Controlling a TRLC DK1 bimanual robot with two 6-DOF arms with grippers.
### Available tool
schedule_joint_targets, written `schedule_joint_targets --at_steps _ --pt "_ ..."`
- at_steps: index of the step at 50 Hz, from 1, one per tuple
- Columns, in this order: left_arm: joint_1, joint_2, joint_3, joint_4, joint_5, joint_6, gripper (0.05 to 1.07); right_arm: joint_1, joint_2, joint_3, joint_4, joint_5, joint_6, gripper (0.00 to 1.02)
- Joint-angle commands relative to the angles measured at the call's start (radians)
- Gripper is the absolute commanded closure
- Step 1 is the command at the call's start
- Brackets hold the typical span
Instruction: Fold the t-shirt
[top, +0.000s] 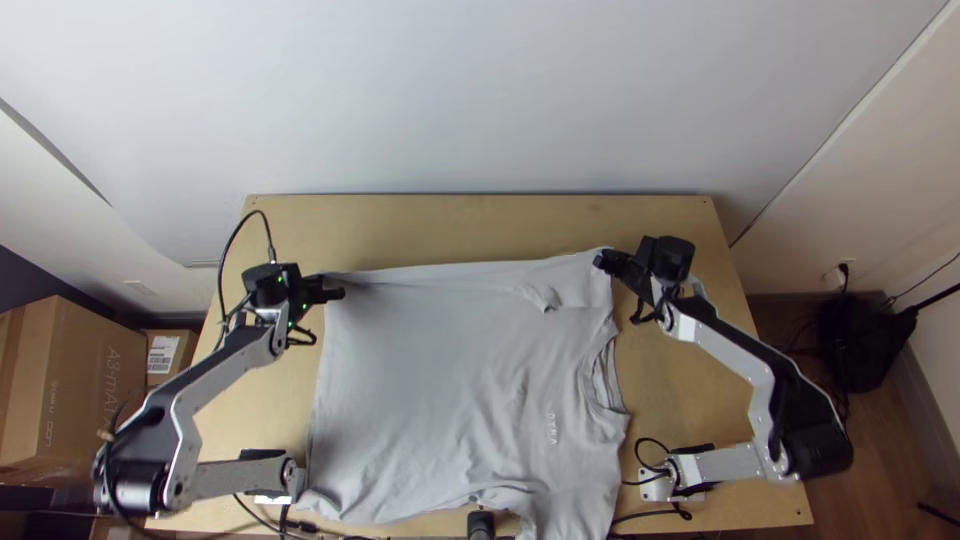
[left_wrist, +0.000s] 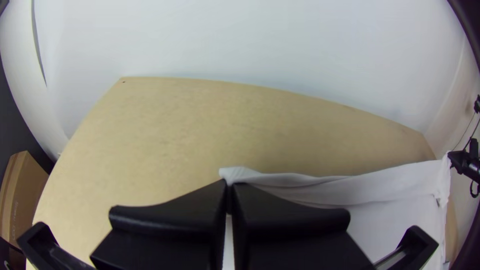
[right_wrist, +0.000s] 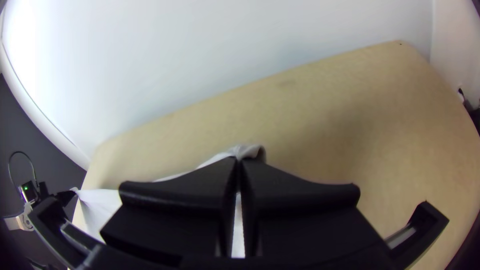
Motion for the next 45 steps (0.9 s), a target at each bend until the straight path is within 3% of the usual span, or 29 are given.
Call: schedule_joint_targets --at_steps 1,15,30,45 --pt "0.013 0.117 0.109 0.033 0.002 -0.016 1.05 -0.028 0.106 0.099 0.030 0.005 0.014 1.00" --pt "0.019 0.389 0.385 0.031 0.013 -0.018 1.05 -0.066 0.315 0.289 0.030 0.005 0.010 1.00" --pt "0.015 0.619 0.739 -0.114 0.014 -0.084 1.05 -0.091 0.494 0.544 -0.038 0.005 0.011 1.00" --pt "0.004 0.728 1.023 -0.429 0.014 -0.138 1.05 -0.098 0.557 0.725 -0.225 0.005 0.034 1.00"
